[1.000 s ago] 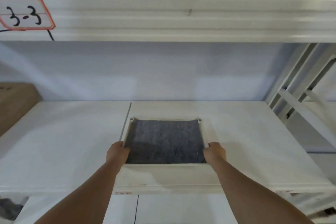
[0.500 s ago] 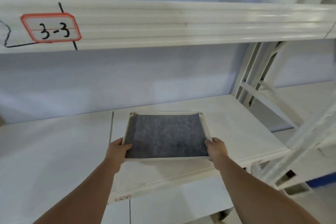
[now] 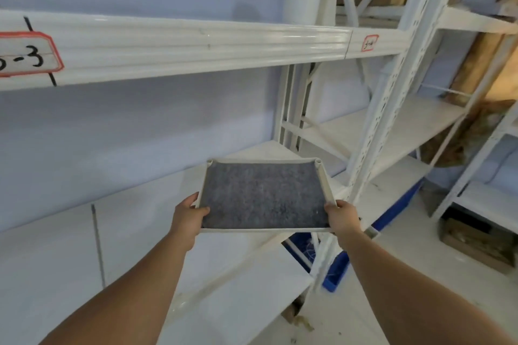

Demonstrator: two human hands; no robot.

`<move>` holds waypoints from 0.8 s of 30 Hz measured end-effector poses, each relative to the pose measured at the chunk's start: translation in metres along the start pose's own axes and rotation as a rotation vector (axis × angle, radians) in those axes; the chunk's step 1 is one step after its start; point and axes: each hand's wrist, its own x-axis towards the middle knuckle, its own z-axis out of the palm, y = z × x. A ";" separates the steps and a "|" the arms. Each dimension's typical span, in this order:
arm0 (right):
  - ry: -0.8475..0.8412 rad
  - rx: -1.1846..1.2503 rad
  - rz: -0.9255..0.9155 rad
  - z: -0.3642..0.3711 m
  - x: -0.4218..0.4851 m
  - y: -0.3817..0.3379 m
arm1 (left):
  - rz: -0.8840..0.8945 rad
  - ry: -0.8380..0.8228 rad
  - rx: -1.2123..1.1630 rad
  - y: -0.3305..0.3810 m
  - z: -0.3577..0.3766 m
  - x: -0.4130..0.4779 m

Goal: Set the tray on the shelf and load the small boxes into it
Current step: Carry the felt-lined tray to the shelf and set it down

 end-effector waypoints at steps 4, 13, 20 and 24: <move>0.114 0.022 0.028 -0.039 -0.008 0.010 | 0.012 -0.089 0.022 0.002 0.036 -0.005; 0.348 0.135 0.164 -0.104 -0.024 0.058 | 0.024 -0.288 0.043 0.015 0.121 -0.020; 0.472 0.184 0.210 -0.163 -0.047 0.089 | 0.044 -0.423 0.079 0.008 0.183 -0.050; 0.545 0.201 0.212 -0.206 -0.061 0.101 | 0.029 -0.471 0.080 0.001 0.212 -0.079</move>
